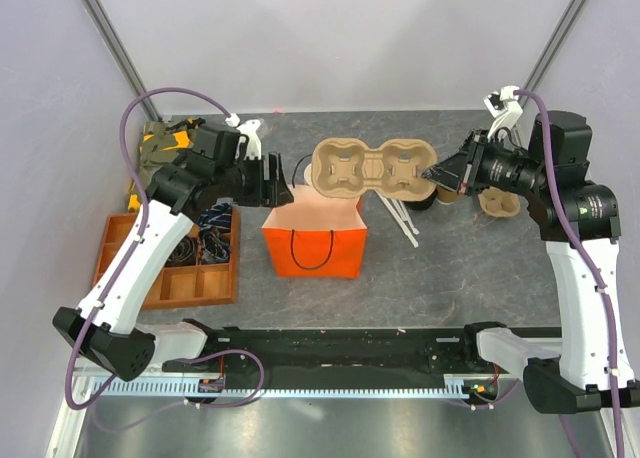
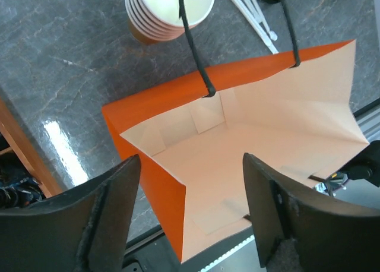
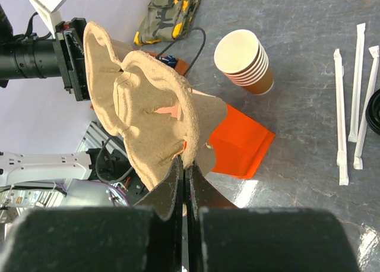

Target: Pack the takeout coffee

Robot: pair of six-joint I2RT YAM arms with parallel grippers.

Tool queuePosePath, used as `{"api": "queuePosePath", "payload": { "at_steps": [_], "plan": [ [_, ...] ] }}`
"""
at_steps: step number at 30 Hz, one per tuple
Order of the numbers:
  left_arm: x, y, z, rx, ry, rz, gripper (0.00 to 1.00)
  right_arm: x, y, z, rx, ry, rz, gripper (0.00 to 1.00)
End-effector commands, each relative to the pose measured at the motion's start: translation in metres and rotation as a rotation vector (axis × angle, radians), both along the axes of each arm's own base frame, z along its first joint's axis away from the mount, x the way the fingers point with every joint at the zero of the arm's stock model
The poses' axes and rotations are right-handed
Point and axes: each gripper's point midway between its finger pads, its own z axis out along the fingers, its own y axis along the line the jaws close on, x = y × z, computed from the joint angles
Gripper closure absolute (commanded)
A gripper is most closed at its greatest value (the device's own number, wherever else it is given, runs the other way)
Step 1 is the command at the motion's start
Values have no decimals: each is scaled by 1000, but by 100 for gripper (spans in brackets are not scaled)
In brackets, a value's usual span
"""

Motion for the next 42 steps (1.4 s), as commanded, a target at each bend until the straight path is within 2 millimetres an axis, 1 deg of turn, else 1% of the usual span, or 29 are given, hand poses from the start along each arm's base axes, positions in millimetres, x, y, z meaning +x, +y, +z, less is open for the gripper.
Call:
{"api": "queuePosePath", "payload": {
  "at_steps": [1,4,6,7,8,10,12,13,14,16,17,18,20,21,22,23,24,26,27,29,32,33,35,38,40,41,42],
  "plan": [
    [-15,2,-11,0,52,4,26,-6,3,4,-15,-25,-2,100],
    [-28,4,-33,25,108,-3,28,-8,7,0,-22,-11,17,100],
    [-31,4,-40,27,126,4,29,-9,9,-5,-30,-1,28,100],
    [-31,8,-45,43,131,23,31,-12,11,-7,-32,5,36,100],
    [-30,10,-44,46,128,37,32,-12,12,-9,-36,6,42,100],
    [-29,12,-44,47,121,63,44,-13,14,-14,-51,15,48,100],
    [-30,10,-36,13,111,72,55,-13,15,-19,-66,22,53,100],
    [-31,7,-30,-8,103,62,56,-11,15,-22,-83,25,45,100],
    [-30,5,-27,-20,100,64,56,-9,14,-23,-91,28,39,100],
    [-27,1,-20,-36,88,60,51,-7,15,-27,-120,36,41,100],
    [-26,2,-20,-33,89,68,48,-6,14,-21,-125,19,38,100],
    [-25,3,-20,-29,85,73,43,-6,14,-21,-134,22,37,100],
    [-22,5,-20,-20,78,90,38,-2,11,-18,-151,8,24,100],
    [-20,6,-20,-16,74,98,37,-3,11,-18,-154,12,21,100],
    [-19,8,-19,-10,68,107,39,-2,10,-18,-158,12,20,100],
    [-16,10,-19,1,60,123,41,-1,9,-18,-165,10,15,100],
    [-14,12,-18,7,51,137,46,-1,8,-20,-170,17,14,100],
    [-8,18,-16,27,26,165,50,0,8,-24,-179,26,11,100],
    [-7,17,-15,25,22,166,55,-1,8,-24,-179,30,15,100],
    [-7,13,-9,2,16,156,57,-1,8,-26,-185,33,20,100],
    [-10,9,-8,-19,28,140,81,-3,8,-28,-198,35,34,100],
    [-10,8,-9,-24,34,139,98,-3,9,-29,-194,39,40,100],
    [-11,4,-14,-46,66,145,98,-5,13,-24,-181,24,59,100],
    [-11,-9,-12,-77,89,144,98,-7,20,-9,-151,-21,77,100],
    [-11,-20,-5,-96,96,141,98,-6,18,-10,-169,-19,70,100],
    [-10,-26,-7,-98,113,139,98,-6,17,-11,-175,-17,70,100],
    [-13,-33,-3,-106,114,127,98,-8,16,-15,-185,2,70,100]
  ]
}}
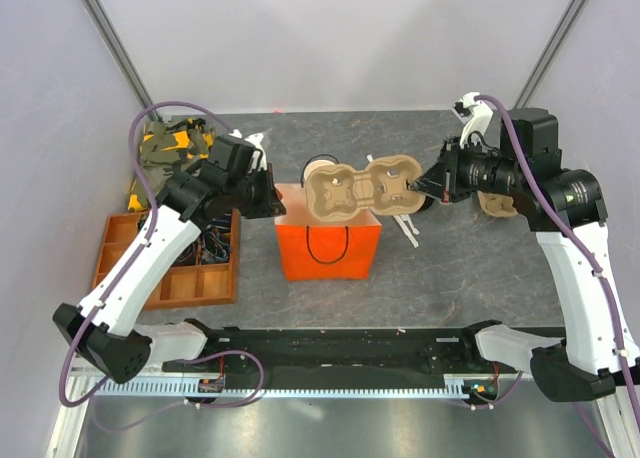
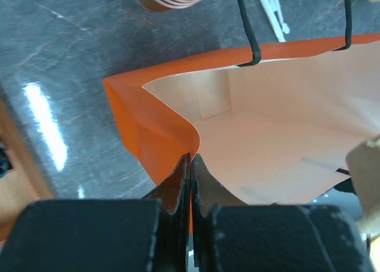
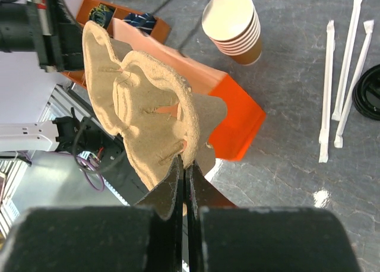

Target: Pack the takeout coffee

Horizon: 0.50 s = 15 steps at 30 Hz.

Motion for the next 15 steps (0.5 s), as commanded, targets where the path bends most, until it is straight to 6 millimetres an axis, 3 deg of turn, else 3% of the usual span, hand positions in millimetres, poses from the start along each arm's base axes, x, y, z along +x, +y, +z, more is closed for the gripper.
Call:
{"api": "queuePosePath", "payload": {
  "at_steps": [1,8,14,15],
  "plan": [
    [5,-35,25,-107,1,11,98,-2,-1,14,-14,-51,5,100],
    [-1,-70,30,-137,23,-16,98,-1,-14,4,-114,-55,-18,100],
    [1,-97,47,-165,-104,-56,98,4,-27,0,-205,-42,-55,100],
    [2,-96,41,-135,-131,-48,98,8,-32,-3,-230,-38,-73,100]
  ]
}}
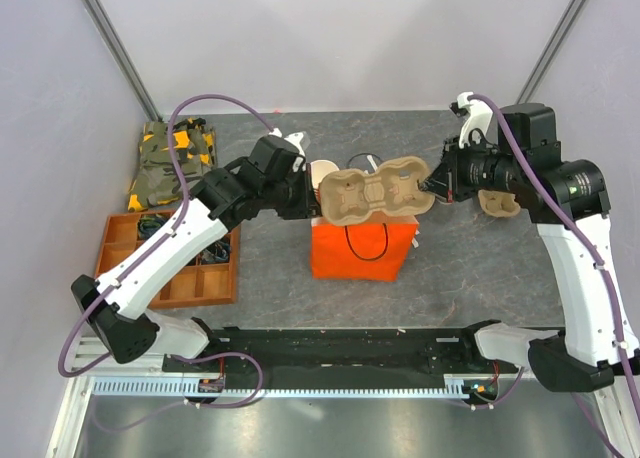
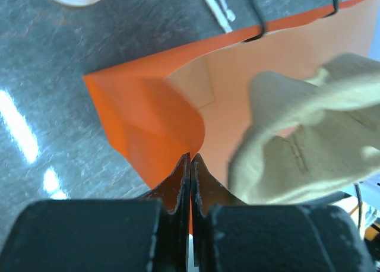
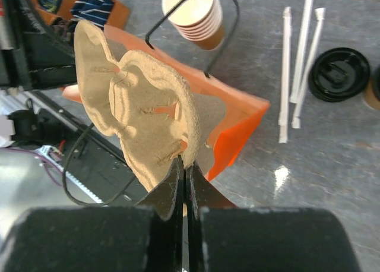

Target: Pack the takeout coffee

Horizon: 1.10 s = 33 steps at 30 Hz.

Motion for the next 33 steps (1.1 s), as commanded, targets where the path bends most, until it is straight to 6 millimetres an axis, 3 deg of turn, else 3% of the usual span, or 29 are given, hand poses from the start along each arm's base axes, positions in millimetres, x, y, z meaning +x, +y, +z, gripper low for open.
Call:
{"api": "queuePosePath", "payload": {
  "at_steps": [1,3,6,11,17,22,29,33],
  "plan": [
    [14,-11,30,-58,-175,47,98,7,-19,4,-103,-37,-59,100],
    [18,-4,21,-31,-191,80,98,10,-26,-3,-154,-12,-79,100],
    [17,2,17,-26,-190,105,98,9,-27,3,-165,-15,-71,100],
    [24,8,24,-31,-228,158,98,5,-23,17,-134,-41,-51,100],
    [23,8,34,-69,-242,169,98,1,-25,-4,-159,6,-39,100],
    [18,-8,31,-158,-146,200,98,-2,-36,-28,-215,59,-84,100],
    [-8,-49,27,-212,-112,18,98,10,-59,-27,-325,27,-166,100],
    [-11,-61,19,-181,-152,-19,98,16,-68,-27,-366,15,-208,100]
  ]
}}
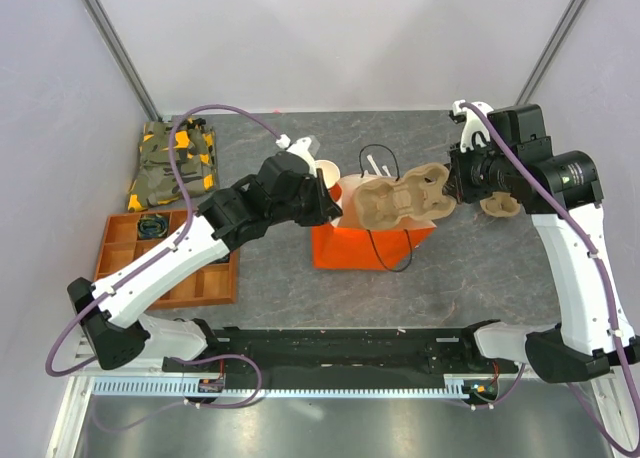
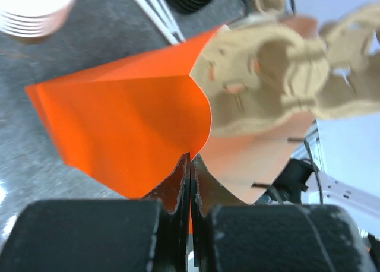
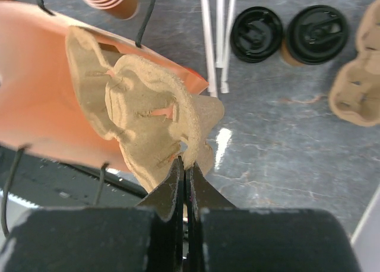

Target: Pack the takeout coffee

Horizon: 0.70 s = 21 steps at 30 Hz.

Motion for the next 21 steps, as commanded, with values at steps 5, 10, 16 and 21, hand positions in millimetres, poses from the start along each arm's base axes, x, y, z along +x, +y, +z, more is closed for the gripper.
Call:
{"api": "queuePosePath", "payload": {
  "at_steps": [5,10,16,21],
  "plan": [
    [4,-34,-7,-54,-19,-20,98,20,-18,0,-118,-25,-79,100],
    [5,-39,-10,-68,-17,-2,98,18,6,9,-113,-63,33,100],
    [2,-27,-29,-38,-12,32,98,5,16,-18,-186,-17,100,100],
    [-2,-15,-36,1,-50,25,98,-6,17,-12,-221,-31,168,100]
  ]
}}
